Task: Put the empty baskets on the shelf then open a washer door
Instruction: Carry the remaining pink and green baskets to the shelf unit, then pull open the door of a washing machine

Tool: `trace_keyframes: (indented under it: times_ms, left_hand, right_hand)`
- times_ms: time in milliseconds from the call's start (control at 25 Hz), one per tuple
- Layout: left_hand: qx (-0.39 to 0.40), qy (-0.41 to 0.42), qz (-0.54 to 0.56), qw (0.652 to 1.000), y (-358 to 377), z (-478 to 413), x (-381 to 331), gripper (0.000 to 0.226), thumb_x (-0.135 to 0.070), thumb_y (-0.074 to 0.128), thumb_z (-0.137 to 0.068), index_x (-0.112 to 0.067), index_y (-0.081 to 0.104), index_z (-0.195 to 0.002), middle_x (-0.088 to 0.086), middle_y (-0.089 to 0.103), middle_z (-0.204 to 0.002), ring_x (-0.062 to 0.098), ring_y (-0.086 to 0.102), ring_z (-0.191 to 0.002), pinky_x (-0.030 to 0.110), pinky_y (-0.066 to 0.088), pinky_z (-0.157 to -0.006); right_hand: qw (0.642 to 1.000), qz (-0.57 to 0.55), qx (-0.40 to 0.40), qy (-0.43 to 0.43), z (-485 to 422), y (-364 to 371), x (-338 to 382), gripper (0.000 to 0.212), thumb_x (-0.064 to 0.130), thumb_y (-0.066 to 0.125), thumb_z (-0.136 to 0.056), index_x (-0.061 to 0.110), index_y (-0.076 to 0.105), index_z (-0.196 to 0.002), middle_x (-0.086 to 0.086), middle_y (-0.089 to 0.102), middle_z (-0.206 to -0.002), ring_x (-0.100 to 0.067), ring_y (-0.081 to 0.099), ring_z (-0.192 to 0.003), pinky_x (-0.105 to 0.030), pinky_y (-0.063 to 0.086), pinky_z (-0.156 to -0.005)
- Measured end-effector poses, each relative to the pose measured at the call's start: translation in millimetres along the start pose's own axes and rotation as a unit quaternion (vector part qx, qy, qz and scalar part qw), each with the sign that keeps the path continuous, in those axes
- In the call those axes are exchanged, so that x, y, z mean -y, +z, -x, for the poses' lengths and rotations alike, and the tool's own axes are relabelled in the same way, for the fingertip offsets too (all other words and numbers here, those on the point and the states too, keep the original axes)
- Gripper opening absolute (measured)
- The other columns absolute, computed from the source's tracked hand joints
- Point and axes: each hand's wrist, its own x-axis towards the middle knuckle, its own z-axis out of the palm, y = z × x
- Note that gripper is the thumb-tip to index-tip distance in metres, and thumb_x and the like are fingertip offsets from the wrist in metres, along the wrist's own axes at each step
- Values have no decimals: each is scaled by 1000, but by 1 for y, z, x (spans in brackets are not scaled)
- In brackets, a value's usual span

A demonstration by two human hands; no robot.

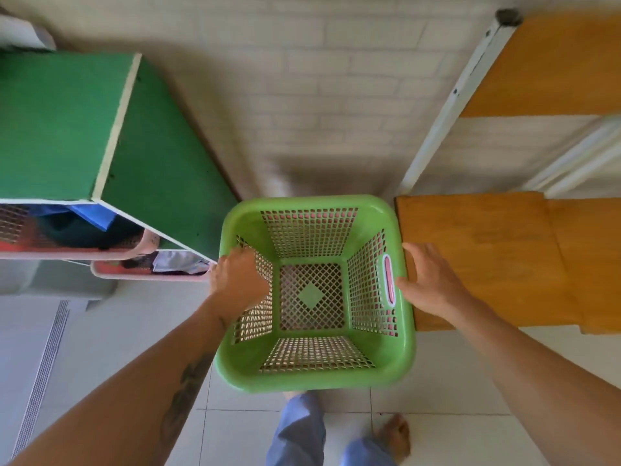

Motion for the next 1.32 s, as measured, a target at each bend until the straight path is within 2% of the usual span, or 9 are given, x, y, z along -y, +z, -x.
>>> trace_keyframes:
  times_ms: [120, 200, 280, 360, 440, 720, 840, 1120, 1320]
  left_hand:
    - [-2, 62, 69, 996, -45, 27, -71, 49, -7, 51, -79, -18, 58, -126, 3, 61, -125, 18, 58, -96, 25, 48, -73]
    - [-20, 127, 96, 987, -71, 54, -127, 51, -6, 50, -82, -18, 57, -131, 2, 63, -127, 14, 58, -90, 18, 45, -63]
    - [-29, 188, 99, 977, -91, 84, -183, 49, -10, 50, -82, -18, 58, -129, 2, 65, -126, 19, 63, -99, 28, 54, -76]
    - [-30, 236, 92, 967, -102, 119, -241, 44, -16, 49, -82, -20, 60, -125, 2, 66, -123, 23, 61, -111, 35, 49, -96]
    - [-29, 274, 83, 958, -105, 157, -300, 42, -18, 47, -82, -23, 60, -123, 1, 65, -122, 24, 61, -111, 36, 49, -97]
    - [-12, 442, 29, 897, -64, 302, -526, 40, -21, 47, -88, -27, 55, -127, -2, 61, -126, 20, 60, -111, 31, 51, -90]
    - [5, 506, 5, 862, -48, 359, -624, 42, -23, 44, -89, -28, 53, -130, -5, 59, -126, 17, 60, -107, 27, 50, -83]
    - [61, 612, 5, 789, -2, 446, -841, 34, -23, 51, -90, -28, 56, -123, -4, 60, -117, 18, 59, -106, 34, 54, -89]
    - [88, 674, -8, 733, 44, 483, -1003, 35, -20, 53, -91, -24, 56, -126, 1, 60, -124, 20, 59, -110, 33, 49, -98]
  right_hand:
    - [998, -53, -36, 12, 50, -54, -11, 63, 32, 58, -89, 19, 35, -146, -3, 36, -150, -24, 36, -137, -39, 33, -111]
    - [995, -71, -64, 24, 90, -91, -34, 62, 36, 57, -90, 21, 36, -146, 0, 35, -152, -21, 35, -139, -37, 33, -110]
    - [992, -87, -85, 34, 125, -123, -68, 63, 37, 56, -90, 21, 35, -147, 0, 33, -154, -20, 34, -140, -36, 33, -111]
    - [988, -99, -109, 39, 167, -153, -112, 62, 37, 55, -90, 22, 35, -147, 1, 33, -155, -19, 33, -141, -37, 31, -112]
    - [984, -104, -140, 43, 209, -183, -160, 62, 37, 54, -90, 22, 34, -147, 1, 33, -154, -18, 33, -140, -36, 32, -111]
    - [950, -137, -263, 101, 354, -278, -349, 63, 44, 53, -85, 27, 39, -144, 2, 36, -152, -20, 41, -134, -37, 38, -107]
    - [929, -131, -311, 150, 413, -315, -425, 58, 36, 55, -88, 23, 40, -143, -1, 37, -151, -21, 39, -135, -35, 34, -109]
    - [876, -101, -383, 275, 501, -378, -590, 57, 37, 57, -88, 22, 41, -140, 0, 42, -145, -21, 41, -132, -35, 34, -109]
    - [838, -107, -406, 349, 528, -435, -703, 62, 36, 57, -90, 19, 35, -145, -2, 36, -150, -23, 37, -137, -36, 31, -112]
